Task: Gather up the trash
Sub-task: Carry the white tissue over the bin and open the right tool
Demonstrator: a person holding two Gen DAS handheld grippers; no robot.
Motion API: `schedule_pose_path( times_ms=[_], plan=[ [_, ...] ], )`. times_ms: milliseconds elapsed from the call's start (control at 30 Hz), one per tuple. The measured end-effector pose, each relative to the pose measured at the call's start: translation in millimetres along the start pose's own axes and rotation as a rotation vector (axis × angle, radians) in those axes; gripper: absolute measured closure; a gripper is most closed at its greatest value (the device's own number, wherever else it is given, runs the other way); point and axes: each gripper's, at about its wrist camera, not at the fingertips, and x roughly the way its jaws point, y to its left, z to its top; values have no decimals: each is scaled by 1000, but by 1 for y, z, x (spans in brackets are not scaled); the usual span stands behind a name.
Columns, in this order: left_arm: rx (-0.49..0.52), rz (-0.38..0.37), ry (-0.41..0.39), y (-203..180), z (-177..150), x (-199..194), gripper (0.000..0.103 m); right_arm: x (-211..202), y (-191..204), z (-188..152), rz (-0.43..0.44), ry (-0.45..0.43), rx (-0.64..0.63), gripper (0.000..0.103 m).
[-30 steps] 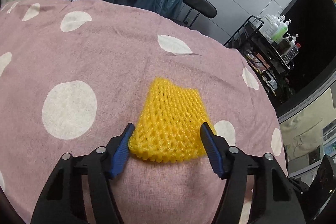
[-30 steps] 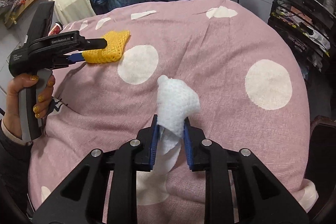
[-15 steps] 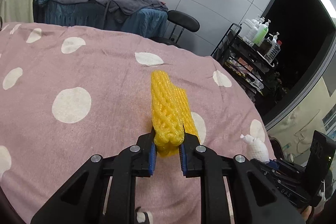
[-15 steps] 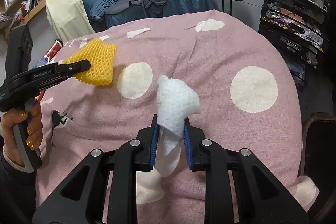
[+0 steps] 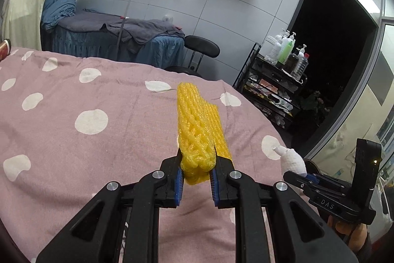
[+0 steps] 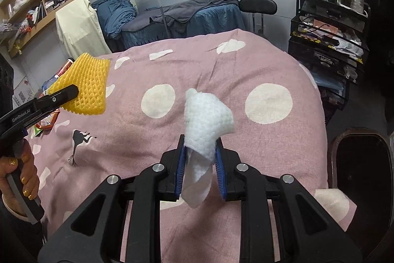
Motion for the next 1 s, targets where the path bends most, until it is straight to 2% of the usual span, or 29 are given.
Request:
schedule_pose_path(
  times_ms=[167,400,1000],
  plan=[
    [38,-23,-22,-21,-11,-12,85,-22,-10,-12,-13,-32,23,80],
    [35,-108,-15,-45,-24,-17,85,-49,-35,-27,-38,-72,80,80],
    [70,-257,39,-111,-49,-3,85,-97,-111,-65,-171,-123,246,80]
  ],
)
